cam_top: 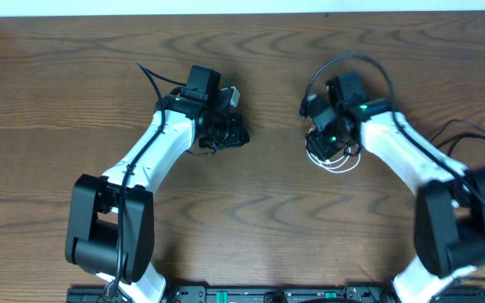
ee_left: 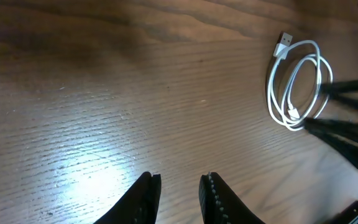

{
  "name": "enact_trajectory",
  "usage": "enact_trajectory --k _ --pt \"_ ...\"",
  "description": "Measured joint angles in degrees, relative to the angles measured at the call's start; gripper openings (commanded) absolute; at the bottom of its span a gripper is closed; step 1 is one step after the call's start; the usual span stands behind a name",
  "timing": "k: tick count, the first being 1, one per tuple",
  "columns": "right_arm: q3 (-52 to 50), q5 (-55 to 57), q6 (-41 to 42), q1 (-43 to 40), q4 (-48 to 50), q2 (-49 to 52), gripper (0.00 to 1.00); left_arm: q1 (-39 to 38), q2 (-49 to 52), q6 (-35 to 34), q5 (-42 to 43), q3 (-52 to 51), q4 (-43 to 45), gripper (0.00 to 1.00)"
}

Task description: Untangle cables

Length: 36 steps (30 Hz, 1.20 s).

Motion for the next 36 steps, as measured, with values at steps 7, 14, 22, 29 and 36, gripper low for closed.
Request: enact_trajectory --k 7,14,22,29,36 --pt "-0.3 0.5 0.5 1.5 -1.4 1.4 0.31 0.0 0.0 0.0 0.0 0.0 0.0 0.27" --pt "-0.3 3.7 0.6 1.8 -5.1 1.4 0.32 0.0 0.0 0.0 0.0 0.0 0.0 0.27" --pt "-0.5 5.7 0.6 1.8 -3.8 1.4 0.31 0.0 0.0 0.0 0.0 0.0 0.0 0.27" --pt "-3.8 5.8 0.6 1.8 -0.3 1.4 0.29 0.0 0.0 0.0 0.0 0.0 0.0 0.27" --pt "-5.9 5.5 0.8 1.9 2.2 1.2 0.01 0.0 0.0 0.0 0.0 0.0 0.0 0.27"
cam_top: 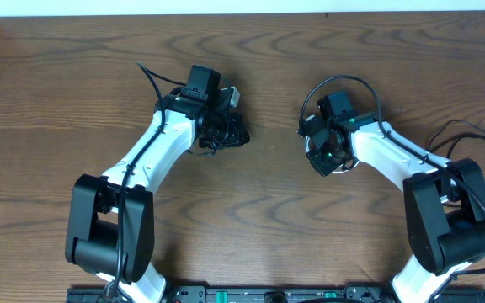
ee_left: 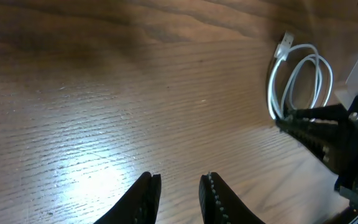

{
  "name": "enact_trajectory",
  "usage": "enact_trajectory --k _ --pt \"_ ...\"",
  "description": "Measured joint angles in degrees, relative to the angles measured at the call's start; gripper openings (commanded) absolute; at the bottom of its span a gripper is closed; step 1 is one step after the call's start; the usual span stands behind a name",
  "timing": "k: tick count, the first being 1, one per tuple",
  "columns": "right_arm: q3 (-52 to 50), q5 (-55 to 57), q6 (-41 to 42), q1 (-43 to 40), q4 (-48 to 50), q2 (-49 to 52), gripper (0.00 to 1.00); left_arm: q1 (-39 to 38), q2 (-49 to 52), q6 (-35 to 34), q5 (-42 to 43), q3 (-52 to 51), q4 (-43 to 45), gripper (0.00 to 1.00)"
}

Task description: Untangle cables

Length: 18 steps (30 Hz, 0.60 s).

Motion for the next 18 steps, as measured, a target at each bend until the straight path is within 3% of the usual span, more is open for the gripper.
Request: enact_trajectory --k 9,18 --pt "1.3 -0.1 0.1 0.0 -4.3 -0.2 0.01 0.0 0.0 0.0 0.0 0.0 0.0 0.27" --pt "13.6 -4.6 0.7 0.0 -12.5 -8.5 0.01 0.0 0.0 0.0 0.0 0.0 0.0 0.27"
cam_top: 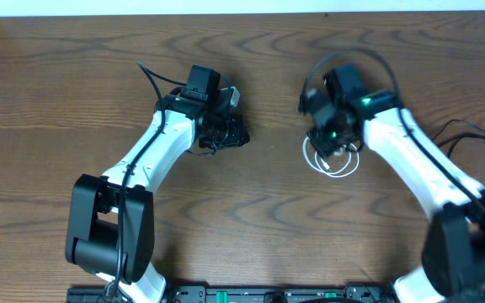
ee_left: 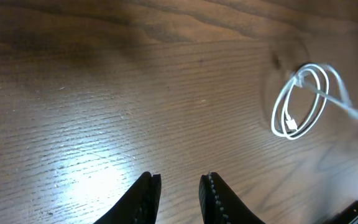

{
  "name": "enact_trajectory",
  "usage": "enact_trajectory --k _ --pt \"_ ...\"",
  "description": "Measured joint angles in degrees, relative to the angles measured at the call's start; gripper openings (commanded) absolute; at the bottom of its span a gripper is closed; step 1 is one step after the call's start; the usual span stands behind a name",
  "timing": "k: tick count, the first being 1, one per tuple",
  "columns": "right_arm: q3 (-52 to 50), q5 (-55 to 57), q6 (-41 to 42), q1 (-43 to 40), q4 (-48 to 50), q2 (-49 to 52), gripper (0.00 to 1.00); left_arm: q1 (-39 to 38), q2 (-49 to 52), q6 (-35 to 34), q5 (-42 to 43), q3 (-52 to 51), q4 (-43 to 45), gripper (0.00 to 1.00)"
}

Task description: Untangle cables

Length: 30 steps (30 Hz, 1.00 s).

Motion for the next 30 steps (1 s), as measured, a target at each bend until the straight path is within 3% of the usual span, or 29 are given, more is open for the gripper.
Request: enact_trajectory --k 7,13,16,24,30 --pt "2.3 -12.1 6.5 0.0 9.9 -6.8 0.01 0.0 0.0 0.0 0.3 0.0 0.1 0.27" --pt "2.3 -21.2 14.4 0.0 18.3 -8.0 0.02 0.0 0.0 -0.2 5.8 0.0 2.8 0.31" --pt "2.3 -19.2 16.2 0.0 14.8 -8.0 0.03 0.0 0.0 -0.2 7.3 0.0 3.0 0.31" --pt "2.3 0.9 17.6 0.2 -0.3 -6.1 0.15 -0.2 0.0 -0.2 8.6 0.0 3.8 0.32" --pt "1.7 4.8 13.4 0.2 -6.4 1.0 0.24 -1.6 0.0 -0.2 6.9 0.0 4.0 0.32"
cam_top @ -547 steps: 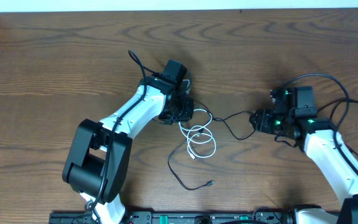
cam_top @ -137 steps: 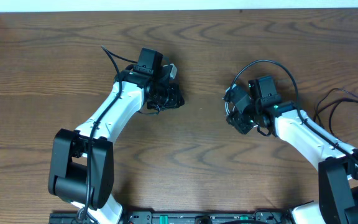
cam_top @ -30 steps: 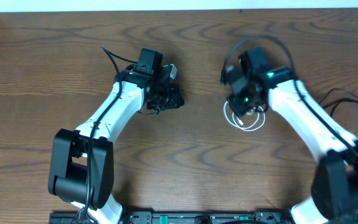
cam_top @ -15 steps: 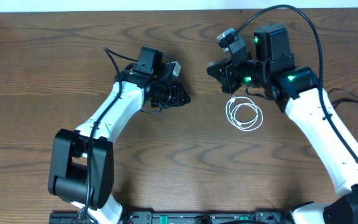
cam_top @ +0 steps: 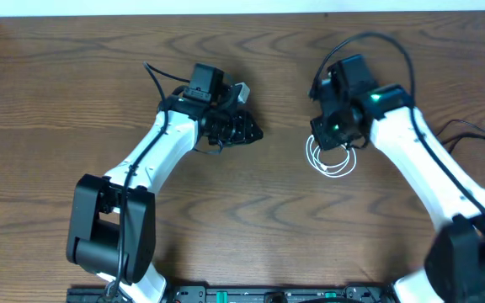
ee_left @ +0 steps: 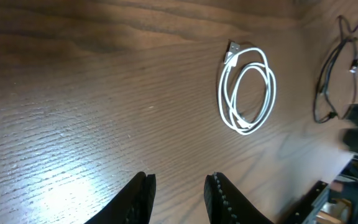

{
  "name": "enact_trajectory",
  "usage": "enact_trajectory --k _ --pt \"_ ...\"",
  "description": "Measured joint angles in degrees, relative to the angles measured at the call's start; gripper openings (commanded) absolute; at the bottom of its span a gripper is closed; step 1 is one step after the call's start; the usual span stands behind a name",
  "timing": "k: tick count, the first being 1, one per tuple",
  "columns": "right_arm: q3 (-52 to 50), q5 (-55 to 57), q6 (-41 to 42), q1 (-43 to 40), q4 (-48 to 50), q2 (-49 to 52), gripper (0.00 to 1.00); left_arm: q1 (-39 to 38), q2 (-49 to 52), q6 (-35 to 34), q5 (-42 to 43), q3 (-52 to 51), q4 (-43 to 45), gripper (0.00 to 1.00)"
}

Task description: Untangle cables

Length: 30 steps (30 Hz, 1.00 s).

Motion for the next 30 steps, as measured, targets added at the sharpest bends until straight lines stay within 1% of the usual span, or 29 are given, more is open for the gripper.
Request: enact_trajectory --k 2,7,11,16,22,30 --pt "-0.4 0.4 -2.1 0.0 -1.6 2.9 0.23 -0.6 0.0 0.0 -0.8 0.0 -0.1 0.32" --pt "-0.6 1.0 -5.4 0.0 -2.0 9.4 0.22 -1.5 0.0 0.0 -1.9 0.0 -0.2 0.32" --pt "-0.6 1.2 -6.4 0.0 -2.6 12.4 0.25 -1.5 0.0 0.0 -2.5 0.0 -0.2 0.32" --pt "-0.7 1.3 -8.2 0.0 -3.4 13.2 0.25 -1.5 0.0 0.0 -2.7 0.0 -0.2 0.32" --pt "-0.7 1.6 -10.2 0.0 0.4 14.3 0.25 -1.5 0.0 0.0 -2.8 0.0 -0.2 0.32" --pt "-2.1 1.6 -14.1 0.0 1.2 14.5 0.25 -1.5 0.0 0.0 -2.9 0.0 -0.4 0.32"
